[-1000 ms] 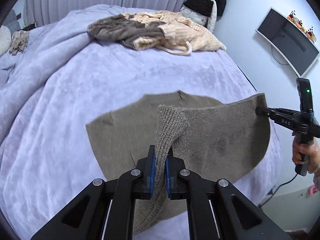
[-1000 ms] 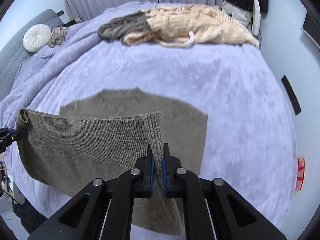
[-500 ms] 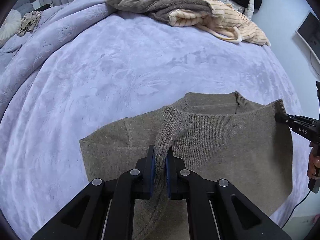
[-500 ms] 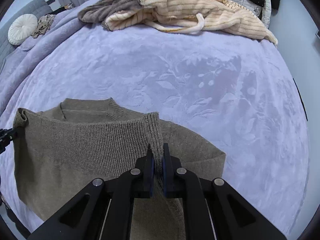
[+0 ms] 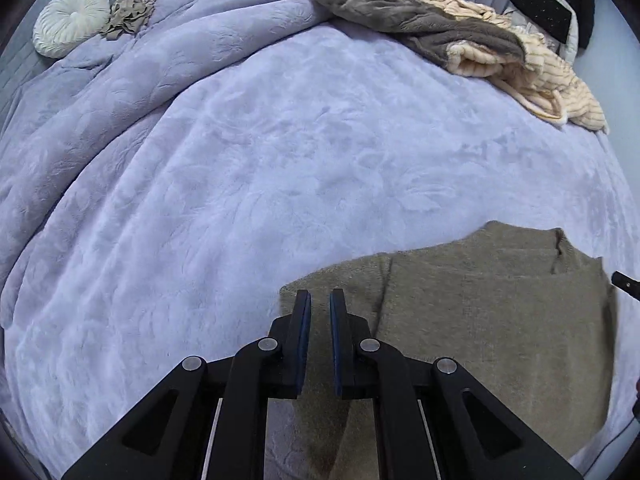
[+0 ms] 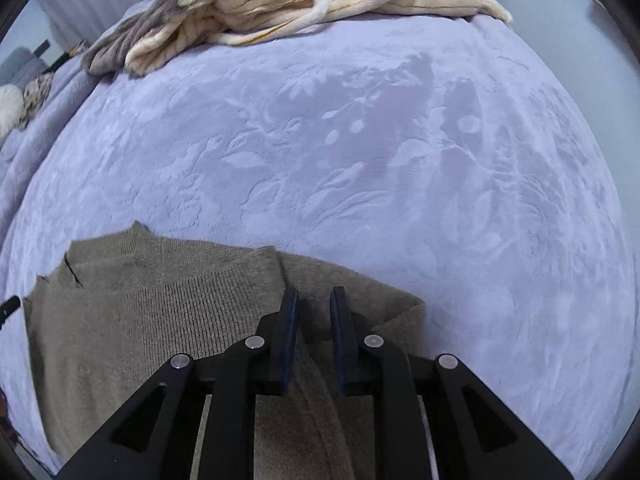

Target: Fold small clothes

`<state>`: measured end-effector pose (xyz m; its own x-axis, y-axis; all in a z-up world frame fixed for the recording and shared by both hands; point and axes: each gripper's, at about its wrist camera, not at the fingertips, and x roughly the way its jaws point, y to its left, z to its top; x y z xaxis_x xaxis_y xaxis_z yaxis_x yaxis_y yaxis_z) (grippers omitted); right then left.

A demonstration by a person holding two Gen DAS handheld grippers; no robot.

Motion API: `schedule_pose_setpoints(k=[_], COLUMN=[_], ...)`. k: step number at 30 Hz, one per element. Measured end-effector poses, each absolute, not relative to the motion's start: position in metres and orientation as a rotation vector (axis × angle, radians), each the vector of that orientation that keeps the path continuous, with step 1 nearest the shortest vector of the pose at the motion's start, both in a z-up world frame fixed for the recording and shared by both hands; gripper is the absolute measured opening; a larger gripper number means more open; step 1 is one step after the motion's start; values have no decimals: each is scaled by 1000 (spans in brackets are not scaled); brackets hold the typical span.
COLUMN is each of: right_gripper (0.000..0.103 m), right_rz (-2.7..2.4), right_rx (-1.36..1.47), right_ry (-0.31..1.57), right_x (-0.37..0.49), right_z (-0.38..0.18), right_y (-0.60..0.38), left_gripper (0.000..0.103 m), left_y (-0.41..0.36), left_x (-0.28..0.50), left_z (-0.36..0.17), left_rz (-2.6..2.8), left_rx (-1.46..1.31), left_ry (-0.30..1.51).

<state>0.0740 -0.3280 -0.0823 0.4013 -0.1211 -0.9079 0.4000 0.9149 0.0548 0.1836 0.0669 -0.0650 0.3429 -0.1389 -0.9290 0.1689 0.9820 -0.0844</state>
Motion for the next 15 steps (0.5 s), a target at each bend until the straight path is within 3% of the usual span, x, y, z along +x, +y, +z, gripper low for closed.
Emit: schedule_pose_setpoints(k=[4, 9, 11, 15], right_gripper=[16, 15, 3, 0], right_rz=[-221, -217, -244, -227], right_rx=[408, 460, 473, 438], right_ry=[1063, 1172, 1168, 1167], right_x=[54, 56, 56, 60], right_z=[-73, -119, -133, -133], right_y=[-324, -314, -321, -326], left_gripper=[9, 10, 10, 9], left_y=[51, 11, 19, 46], left_x=[175, 169, 172, 174], left_z=[-60, -100, -125, -130], left_rz=[-408, -426, -375, -371], left_rx=[-59, -76, -131, -292], left_ry=[1240, 1337, 1374, 1378])
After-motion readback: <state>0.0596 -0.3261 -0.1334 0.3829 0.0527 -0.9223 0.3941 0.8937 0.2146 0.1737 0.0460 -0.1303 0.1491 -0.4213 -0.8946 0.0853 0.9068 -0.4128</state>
